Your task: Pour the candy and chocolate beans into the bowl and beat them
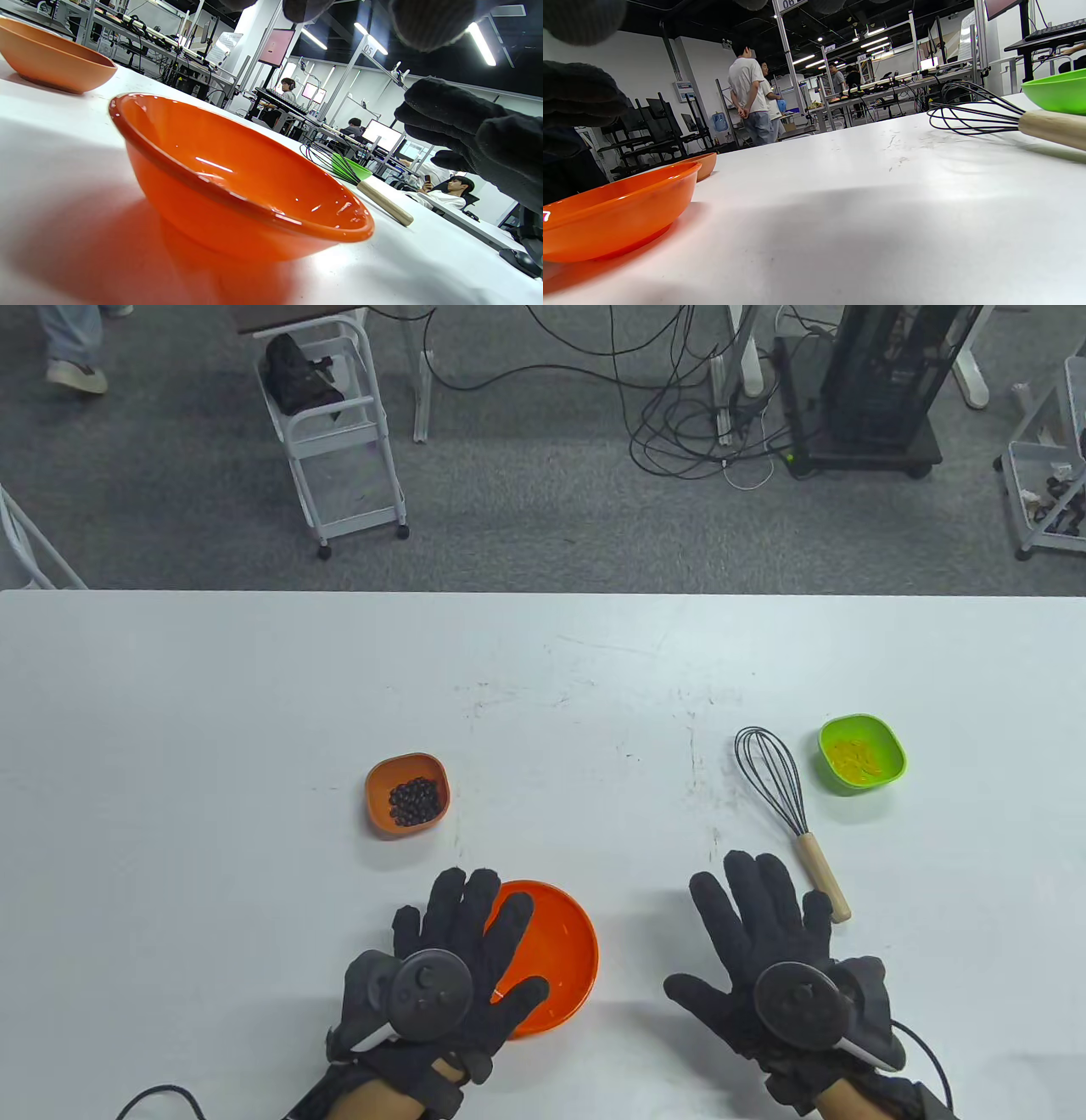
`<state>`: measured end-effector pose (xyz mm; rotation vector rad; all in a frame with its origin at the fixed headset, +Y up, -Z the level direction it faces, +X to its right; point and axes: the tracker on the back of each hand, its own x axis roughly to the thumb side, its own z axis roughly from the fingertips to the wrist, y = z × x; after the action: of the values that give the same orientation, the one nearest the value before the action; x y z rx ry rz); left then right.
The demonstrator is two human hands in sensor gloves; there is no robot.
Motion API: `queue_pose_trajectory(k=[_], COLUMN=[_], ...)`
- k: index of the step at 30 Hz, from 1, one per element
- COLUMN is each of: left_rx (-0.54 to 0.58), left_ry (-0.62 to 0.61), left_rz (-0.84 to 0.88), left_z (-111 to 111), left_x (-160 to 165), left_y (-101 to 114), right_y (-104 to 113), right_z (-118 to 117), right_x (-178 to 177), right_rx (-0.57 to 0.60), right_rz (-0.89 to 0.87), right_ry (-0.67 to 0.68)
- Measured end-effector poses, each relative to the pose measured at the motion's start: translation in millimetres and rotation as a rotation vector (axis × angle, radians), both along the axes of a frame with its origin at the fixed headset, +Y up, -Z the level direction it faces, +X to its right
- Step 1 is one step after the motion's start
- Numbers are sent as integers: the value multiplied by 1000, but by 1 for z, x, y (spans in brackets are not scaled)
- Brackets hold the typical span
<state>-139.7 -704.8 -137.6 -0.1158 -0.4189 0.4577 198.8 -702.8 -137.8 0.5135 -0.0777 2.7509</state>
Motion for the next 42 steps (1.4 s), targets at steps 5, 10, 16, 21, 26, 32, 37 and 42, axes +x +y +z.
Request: queue_pose_trajectory(k=[5, 10, 16, 21, 26, 32, 37, 42], left_rx=[0, 5, -180, -333, -480, -621, -649, -576], left_ry=[54, 194, 342, 415, 438, 426, 403, 435], left_rz=[-12, -4, 114, 88, 135, 240, 263, 318], left_z=[-3, -8, -18, -27, -39, -47, -50, -61], left_x=[-4, -16, -36, -48, -57, -56, -54, -53], left_y=[-2, -5, -20, -34, -56, -75, -79, -62], right_y=[2, 2, 3, 2, 1, 1, 2, 3], right_z=[0, 0, 1, 0, 0, 1, 2, 2], right_x=[2, 4, 9, 12, 12, 13, 14, 15], right_rx=[6, 4, -29, -43, -53, -60, -59, -52], right_rz=[-19, -39, -139, -155, -179, -201, -212, -220], right_ry=[-7, -11, 1, -3, -1, 8, 11, 10])
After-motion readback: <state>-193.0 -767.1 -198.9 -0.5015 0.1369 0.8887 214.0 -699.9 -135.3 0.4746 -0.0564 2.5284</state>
